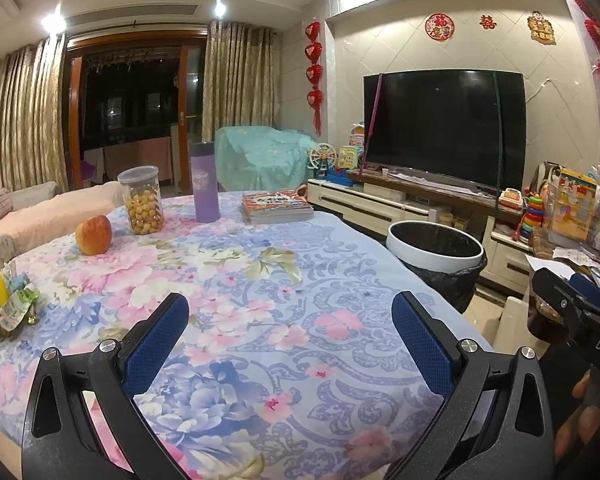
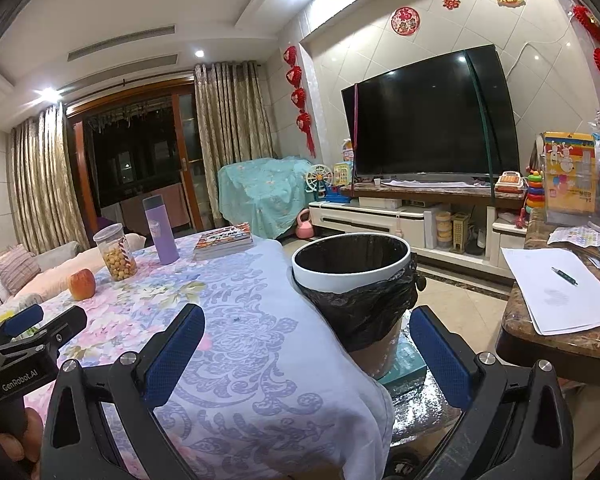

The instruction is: Collect trash

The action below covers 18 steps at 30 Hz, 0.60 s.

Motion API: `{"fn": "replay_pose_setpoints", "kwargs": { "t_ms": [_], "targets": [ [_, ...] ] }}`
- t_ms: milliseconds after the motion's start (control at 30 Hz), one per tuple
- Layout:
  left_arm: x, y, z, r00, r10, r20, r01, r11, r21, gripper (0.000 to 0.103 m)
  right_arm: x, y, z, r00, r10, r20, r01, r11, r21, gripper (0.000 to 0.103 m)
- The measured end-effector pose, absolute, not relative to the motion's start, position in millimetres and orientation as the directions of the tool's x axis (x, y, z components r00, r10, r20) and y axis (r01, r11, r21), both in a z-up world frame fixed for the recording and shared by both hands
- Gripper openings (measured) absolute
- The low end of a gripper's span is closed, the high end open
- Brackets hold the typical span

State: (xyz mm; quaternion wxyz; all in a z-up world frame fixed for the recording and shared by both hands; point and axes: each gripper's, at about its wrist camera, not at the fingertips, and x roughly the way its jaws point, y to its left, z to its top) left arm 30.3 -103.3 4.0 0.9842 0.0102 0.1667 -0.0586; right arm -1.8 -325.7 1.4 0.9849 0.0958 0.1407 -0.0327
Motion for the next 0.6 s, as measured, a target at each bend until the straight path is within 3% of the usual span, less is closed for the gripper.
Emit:
{"fn": "replay_pose_setpoints", "kwargs": {
  "t_ms": [600],
  "targets": [
    [30.8, -103.2, 2.4, 0.936, -0.114, -0.334, 0.121, 0.993, 0.001, 0.103, -2.0, -325.6, 1.4, 0.958, -0.038, -0.283, 0.092, 0.979, 0.179, 0.103]
  ]
}}
